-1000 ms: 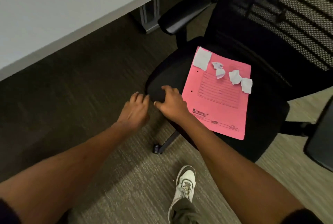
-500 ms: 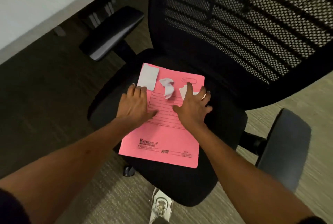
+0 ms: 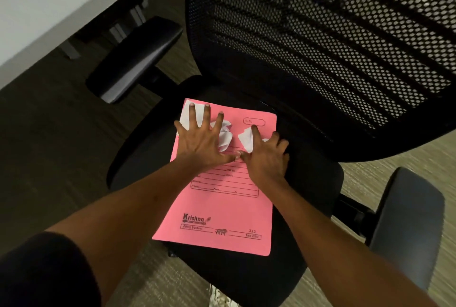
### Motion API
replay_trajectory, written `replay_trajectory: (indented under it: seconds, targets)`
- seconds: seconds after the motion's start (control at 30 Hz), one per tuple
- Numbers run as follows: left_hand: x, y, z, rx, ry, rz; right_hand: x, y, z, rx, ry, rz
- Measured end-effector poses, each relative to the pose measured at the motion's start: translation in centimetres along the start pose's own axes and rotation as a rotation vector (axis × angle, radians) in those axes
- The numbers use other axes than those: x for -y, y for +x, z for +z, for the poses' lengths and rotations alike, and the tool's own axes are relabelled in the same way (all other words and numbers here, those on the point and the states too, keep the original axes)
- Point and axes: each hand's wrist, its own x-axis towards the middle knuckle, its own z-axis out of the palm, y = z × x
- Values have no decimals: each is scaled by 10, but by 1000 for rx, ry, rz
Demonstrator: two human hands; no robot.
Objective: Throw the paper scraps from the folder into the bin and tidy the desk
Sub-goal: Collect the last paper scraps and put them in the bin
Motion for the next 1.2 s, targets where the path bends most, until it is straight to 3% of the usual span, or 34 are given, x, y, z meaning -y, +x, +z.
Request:
replay_trajectory:
  seconds: [0.2,0.47,0.7,1.0,1.2]
  targets:
    - [-5,8,17,119,45,4,-8,10,11,-1,-133,-84]
    - [-23,-7,7,111,179,222,-10,9,3,57,-328,-203]
    - [-37,-16,-5,158,221,310,-12,13,-12,97,-485,-316]
    - [-36,-23,-13,79,-8,152,13,0,-16,60,111,-115]
    - [-19,-28,-10,43,-219,21,25,-7,-19,-27,221,-153]
